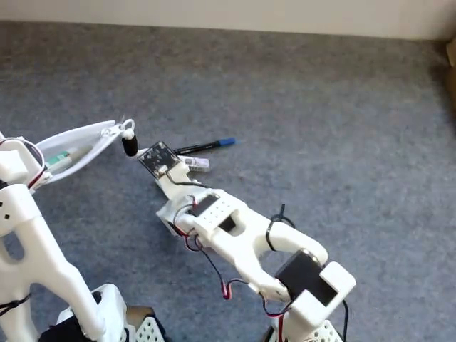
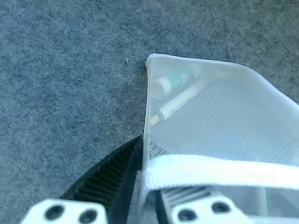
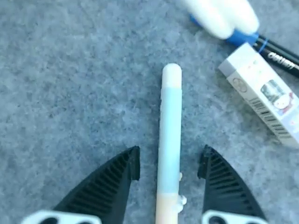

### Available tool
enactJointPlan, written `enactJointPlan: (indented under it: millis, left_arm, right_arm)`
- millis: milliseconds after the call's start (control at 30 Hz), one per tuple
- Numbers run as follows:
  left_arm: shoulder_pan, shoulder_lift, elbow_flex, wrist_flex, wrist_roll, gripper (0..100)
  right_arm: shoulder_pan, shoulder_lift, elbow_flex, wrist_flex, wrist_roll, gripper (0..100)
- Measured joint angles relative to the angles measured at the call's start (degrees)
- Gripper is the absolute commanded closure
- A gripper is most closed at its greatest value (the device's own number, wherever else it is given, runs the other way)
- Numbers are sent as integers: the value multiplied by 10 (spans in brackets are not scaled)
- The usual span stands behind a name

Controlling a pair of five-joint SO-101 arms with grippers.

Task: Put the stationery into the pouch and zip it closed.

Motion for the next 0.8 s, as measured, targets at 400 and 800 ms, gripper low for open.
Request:
enactJointPlan:
  millis: [400,800]
  left_arm:
    - [0,-2,18,-16,0,993]
    - [0,-2,18,-18,0,993]
  right_arm:
    - [3,48,-98,153,0,876]
    - [9,54,-104,153,0,995]
